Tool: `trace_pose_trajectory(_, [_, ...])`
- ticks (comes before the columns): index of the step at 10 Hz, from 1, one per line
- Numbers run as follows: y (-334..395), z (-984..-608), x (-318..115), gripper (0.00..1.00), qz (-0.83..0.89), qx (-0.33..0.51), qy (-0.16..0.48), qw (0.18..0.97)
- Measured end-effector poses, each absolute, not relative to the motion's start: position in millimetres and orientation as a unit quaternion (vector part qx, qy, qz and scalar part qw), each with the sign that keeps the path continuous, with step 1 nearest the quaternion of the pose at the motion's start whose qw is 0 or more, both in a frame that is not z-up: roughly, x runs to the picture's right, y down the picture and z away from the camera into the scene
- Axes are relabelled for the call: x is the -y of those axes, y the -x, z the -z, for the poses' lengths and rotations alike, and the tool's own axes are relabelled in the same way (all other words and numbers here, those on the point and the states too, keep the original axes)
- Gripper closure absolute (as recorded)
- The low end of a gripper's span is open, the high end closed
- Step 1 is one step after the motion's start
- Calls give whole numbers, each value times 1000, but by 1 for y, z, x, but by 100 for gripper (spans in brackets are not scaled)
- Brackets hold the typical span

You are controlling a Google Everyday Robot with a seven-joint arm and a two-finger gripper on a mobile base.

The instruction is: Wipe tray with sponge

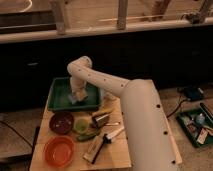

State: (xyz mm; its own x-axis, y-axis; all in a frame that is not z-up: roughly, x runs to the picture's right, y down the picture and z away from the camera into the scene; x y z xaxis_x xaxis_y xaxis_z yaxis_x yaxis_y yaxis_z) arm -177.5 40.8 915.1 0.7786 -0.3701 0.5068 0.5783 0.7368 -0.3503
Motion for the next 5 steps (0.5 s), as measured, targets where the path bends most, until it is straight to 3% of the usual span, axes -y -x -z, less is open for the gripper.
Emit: trace_pose_trajectory(5, [152, -943, -30, 97, 236, 169, 265, 920])
